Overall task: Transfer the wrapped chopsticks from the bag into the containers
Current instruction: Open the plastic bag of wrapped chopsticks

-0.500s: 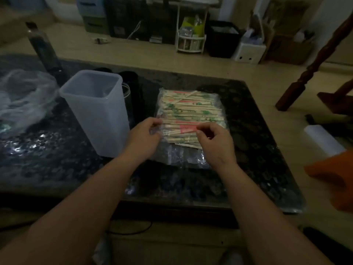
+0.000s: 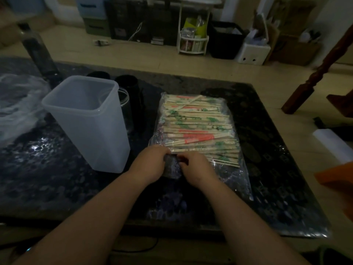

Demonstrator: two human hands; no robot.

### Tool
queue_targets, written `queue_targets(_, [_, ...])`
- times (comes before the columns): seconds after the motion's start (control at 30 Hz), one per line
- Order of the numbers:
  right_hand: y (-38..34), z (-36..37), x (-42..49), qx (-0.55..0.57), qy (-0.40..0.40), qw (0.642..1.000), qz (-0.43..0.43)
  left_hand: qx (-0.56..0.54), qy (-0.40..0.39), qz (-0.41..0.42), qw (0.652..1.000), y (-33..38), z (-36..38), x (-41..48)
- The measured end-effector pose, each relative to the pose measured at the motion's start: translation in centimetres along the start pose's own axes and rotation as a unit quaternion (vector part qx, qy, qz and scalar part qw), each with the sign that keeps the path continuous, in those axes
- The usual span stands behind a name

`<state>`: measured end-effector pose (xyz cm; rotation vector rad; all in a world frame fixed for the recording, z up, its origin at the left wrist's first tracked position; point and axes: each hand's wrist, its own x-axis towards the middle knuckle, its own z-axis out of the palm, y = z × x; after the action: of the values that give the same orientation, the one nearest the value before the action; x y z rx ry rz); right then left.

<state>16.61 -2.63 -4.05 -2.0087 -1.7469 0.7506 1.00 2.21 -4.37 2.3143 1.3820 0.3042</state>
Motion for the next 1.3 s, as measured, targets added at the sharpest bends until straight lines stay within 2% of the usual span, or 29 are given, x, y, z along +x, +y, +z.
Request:
queue_targets(0.13, [0.4, 1.0, 0.9, -0.030, -0.001, 1.000, 0.002, -0.019, -0.001, -0.016, 1.000, 0.1, 0.5, 0.4])
queue_targets(0.4, [-0.2, 2.8, 0.8, -0.105, 0.080, 0.991, 0.037, -0.038, -0.011, -0.002, 0.999, -0.2, 1.0, -0.1])
queue_targets(0.6, [-0.5, 3.3, 0.9, -0.100, 0.098, 0.989, 0.042, -0.040, -0.014, 0.002, 0.999, -0.3, 0.6, -0.5])
queue_targets(0.8, [-0.5, 2.3, 0.5, -0.040, 0.073, 0.996, 0.038, -0.072, -0.024, -0.012, 0.997, 0.0, 0.0, -0.6])
queue_targets(1.17, [-0.9, 2.8, 0.5, -0.081, 0.095, 0.990, 0.058, -0.086, -0.028, -0.032, 0.995, 0.4, -0.1, -0.8])
queue_targets(1.3, [-0.6, 2.9, 0.6, -0.065, 0.094, 0.992, 0.062, -0.092, -0.030, -0.040, 0.994, 0.4, 0.0, -0.7])
